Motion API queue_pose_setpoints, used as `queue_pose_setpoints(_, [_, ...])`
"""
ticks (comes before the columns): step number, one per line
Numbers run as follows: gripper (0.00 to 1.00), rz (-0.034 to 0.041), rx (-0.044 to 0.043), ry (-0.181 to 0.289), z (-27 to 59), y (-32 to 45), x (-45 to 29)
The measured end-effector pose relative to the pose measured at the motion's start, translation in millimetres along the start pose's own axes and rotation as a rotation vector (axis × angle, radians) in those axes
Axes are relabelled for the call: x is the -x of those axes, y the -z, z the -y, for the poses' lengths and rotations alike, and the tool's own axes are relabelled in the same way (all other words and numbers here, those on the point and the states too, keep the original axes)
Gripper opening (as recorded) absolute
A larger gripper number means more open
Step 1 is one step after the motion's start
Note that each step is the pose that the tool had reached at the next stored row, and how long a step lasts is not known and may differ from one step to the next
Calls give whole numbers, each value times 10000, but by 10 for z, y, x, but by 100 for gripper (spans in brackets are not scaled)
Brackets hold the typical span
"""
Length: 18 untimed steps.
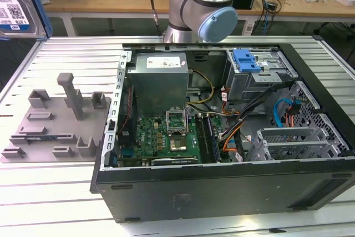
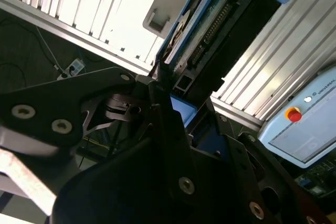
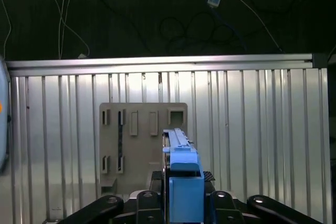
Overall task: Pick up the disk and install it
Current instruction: 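Pick up the disk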
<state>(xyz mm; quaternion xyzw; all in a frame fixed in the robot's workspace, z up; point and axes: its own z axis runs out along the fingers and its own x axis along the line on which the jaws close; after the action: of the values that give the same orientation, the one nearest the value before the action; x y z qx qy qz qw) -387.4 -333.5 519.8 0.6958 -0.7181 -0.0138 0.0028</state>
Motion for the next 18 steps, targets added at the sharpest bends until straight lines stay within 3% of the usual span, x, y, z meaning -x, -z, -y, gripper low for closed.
queue_pose_setpoints(5, [37, -1, 24, 5, 231, 8, -159])
queue_pose_setpoints(18, [37, -3, 60, 13, 695, 24, -488])
